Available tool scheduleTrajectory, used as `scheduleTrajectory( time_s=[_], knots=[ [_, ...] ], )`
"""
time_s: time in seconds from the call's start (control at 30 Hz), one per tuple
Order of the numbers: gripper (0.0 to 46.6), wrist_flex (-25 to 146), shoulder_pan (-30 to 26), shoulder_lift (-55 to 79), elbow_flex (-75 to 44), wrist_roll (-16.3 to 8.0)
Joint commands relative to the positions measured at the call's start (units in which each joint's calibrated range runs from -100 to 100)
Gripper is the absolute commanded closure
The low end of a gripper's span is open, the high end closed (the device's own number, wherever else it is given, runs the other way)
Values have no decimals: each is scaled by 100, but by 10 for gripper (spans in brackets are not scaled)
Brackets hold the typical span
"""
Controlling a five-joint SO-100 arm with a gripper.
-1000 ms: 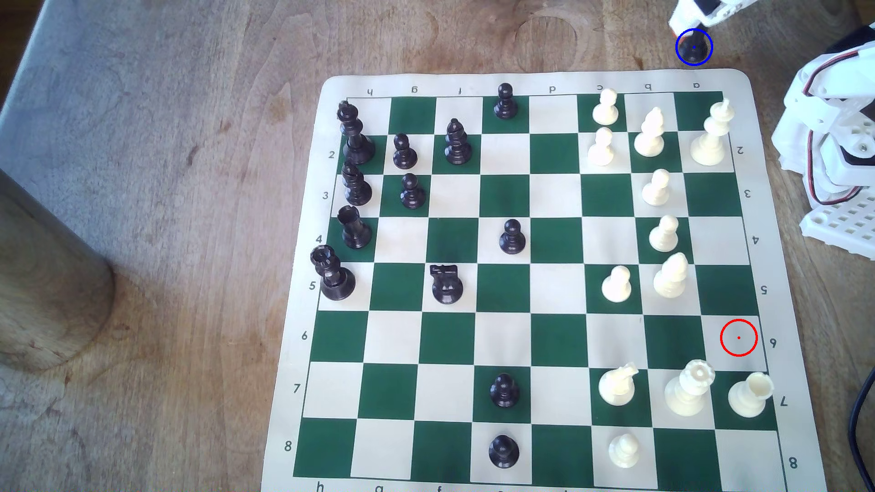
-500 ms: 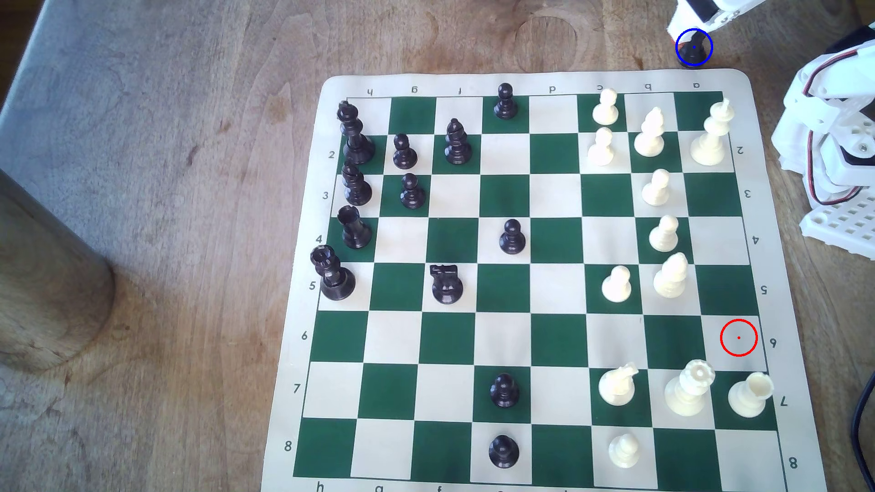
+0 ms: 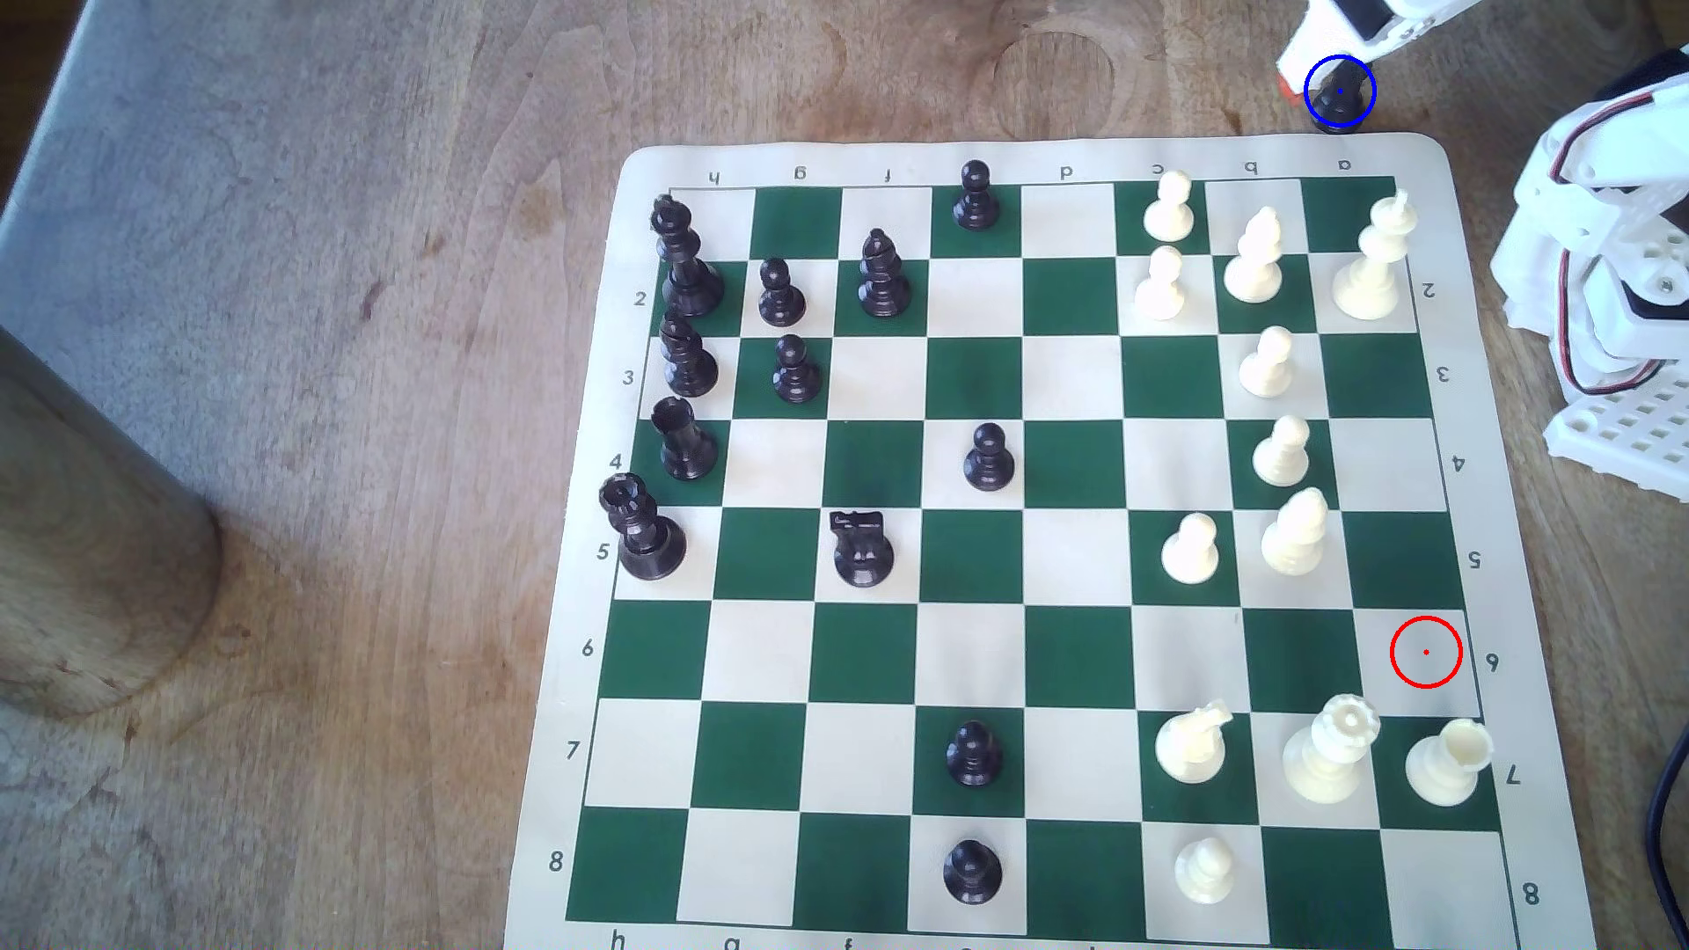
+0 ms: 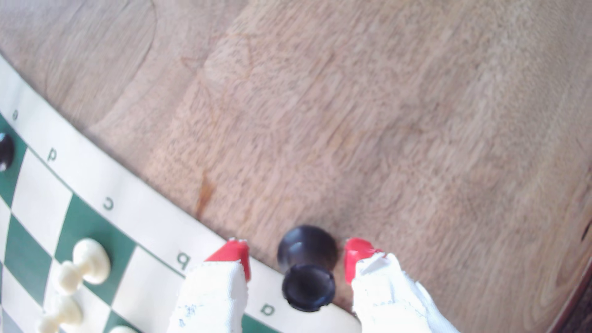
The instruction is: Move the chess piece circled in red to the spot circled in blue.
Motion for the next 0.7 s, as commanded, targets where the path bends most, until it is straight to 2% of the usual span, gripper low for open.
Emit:
scheduleTrajectory(
  time_s=[0.0,0.27,0.57,0.67],
  knots=[
    [305,25,178,-237,-92,98],
    [311,861,123,-501,-337,137],
    [316,1803,-268,-1324,-763,-5],
    [350,2032,-370,-2062,-1026,-10]
  ],
)
